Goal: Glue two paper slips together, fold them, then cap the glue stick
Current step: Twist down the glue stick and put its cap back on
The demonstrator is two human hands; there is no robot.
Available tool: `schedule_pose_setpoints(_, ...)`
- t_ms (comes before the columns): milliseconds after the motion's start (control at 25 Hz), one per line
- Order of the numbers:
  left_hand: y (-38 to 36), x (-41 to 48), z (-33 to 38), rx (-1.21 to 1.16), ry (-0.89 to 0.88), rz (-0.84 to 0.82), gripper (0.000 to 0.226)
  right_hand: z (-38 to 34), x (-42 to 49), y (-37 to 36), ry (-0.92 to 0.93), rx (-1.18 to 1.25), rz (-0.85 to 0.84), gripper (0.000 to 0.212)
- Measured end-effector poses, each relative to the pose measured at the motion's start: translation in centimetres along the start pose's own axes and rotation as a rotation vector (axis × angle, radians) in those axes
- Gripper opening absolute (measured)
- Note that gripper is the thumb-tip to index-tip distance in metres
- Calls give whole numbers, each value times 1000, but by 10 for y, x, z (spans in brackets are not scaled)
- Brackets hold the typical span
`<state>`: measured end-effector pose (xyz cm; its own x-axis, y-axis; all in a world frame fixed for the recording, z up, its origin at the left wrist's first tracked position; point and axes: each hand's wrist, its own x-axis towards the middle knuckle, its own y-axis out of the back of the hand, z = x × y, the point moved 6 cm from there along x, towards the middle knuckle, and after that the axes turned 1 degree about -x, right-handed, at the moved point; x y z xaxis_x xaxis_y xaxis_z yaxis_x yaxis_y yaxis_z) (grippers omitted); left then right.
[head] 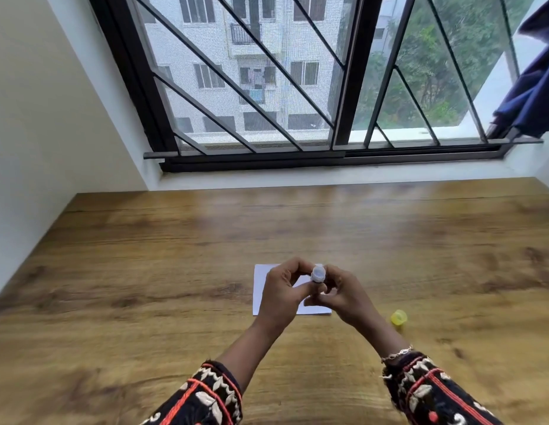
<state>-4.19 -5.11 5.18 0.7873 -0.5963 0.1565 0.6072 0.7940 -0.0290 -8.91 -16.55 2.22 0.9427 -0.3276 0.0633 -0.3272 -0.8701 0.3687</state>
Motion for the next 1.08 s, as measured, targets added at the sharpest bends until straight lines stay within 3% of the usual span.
schedule_pose_setpoints(240, 1, 0, 1, -6, -2, 1, 19, -5, -7, -3, 12, 108, -131, 22)
schedule_pose_setpoints(480, -4, -4, -5, 30, 8, -6, 12, -2, -4, 3, 24, 76, -89, 19)
schedule_pose_setpoints(800, -7, -7, -6, -1, 53, 22, 23, 8, -4, 6, -9, 1, -43, 34)
schedule_pose_setpoints(960, -7, -5, -5, -16, 45, 39, 26, -1, -7, 4, 71, -69, -196, 30)
schedule_pose_setpoints(1080, -11, -5, -4, 3, 26, 24, 22, 3, -4, 8, 57, -20, -216, 20)
